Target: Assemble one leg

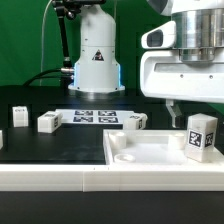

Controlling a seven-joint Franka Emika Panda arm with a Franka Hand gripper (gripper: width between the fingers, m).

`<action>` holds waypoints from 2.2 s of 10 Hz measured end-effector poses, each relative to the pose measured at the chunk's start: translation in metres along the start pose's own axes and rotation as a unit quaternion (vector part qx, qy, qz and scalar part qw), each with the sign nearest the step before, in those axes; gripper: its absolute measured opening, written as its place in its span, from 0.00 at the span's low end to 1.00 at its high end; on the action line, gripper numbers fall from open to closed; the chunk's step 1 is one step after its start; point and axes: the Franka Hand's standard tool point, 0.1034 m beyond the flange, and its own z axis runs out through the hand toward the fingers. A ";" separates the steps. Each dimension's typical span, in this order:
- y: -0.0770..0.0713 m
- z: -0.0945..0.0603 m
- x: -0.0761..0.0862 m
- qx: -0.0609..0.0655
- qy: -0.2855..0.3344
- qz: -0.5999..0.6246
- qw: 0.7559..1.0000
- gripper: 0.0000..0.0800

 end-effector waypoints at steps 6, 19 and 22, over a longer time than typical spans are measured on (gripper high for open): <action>-0.002 -0.003 0.002 -0.004 -0.004 -0.247 0.969 0.81; -0.004 -0.003 0.001 -0.039 0.004 -0.566 0.823 0.47; -0.004 -0.003 0.002 -0.036 0.005 -0.540 0.841 0.36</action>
Offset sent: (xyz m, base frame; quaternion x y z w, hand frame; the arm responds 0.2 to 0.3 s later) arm 0.0044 -0.0003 0.0038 -0.0100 -0.0292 -0.1861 0.9820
